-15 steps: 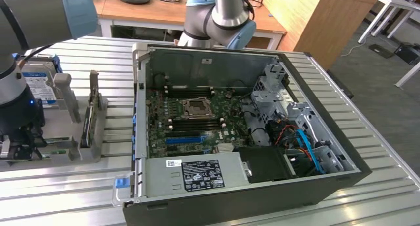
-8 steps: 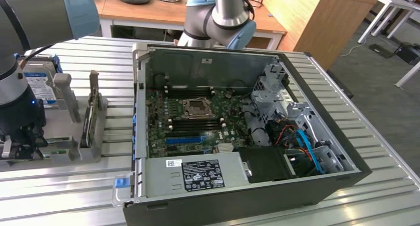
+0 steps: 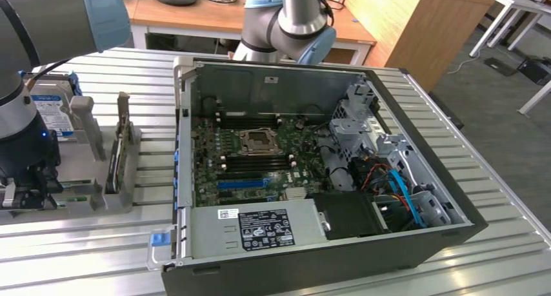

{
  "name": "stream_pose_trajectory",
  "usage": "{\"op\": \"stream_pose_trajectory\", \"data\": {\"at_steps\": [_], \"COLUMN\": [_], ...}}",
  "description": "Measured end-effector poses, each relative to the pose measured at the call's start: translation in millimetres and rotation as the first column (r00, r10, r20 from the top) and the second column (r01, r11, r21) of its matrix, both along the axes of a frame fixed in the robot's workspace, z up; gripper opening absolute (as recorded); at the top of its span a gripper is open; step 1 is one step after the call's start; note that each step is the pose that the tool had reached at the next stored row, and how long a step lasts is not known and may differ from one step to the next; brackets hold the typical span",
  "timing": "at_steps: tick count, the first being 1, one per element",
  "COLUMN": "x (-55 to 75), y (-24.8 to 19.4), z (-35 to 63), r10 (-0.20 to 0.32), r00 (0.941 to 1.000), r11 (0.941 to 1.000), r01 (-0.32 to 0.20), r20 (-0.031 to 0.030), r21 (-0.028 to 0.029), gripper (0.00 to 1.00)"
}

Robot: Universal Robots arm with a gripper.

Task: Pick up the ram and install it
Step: 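Pick up the ram and move it above insertion slot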

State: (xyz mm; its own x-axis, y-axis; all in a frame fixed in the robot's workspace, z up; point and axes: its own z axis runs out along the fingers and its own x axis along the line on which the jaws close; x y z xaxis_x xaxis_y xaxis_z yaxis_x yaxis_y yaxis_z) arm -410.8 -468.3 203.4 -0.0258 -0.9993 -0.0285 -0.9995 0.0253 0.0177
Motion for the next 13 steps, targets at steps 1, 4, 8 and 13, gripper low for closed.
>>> {"op": "stream_pose_trajectory", "data": {"at_steps": [1,4,8,13], "x": [0.0,0.0,0.0,0.0], "y": [0.0,0.0,0.0,0.0], "z": [0.0,0.0,0.0,0.0], "r10": [0.000,0.000,0.000,0.000], "r00": [1.0000,1.0000,1.0000,1.0000], "r11": [1.0000,1.0000,1.0000,1.0000], "r01": [0.000,0.000,0.000,0.000], "r20": [-0.0001,-0.0001,0.0000,0.0000], "r21": [0.0000,0.0000,0.0000,0.0000], "gripper": [0.36,0.36,0.36,0.27]}}
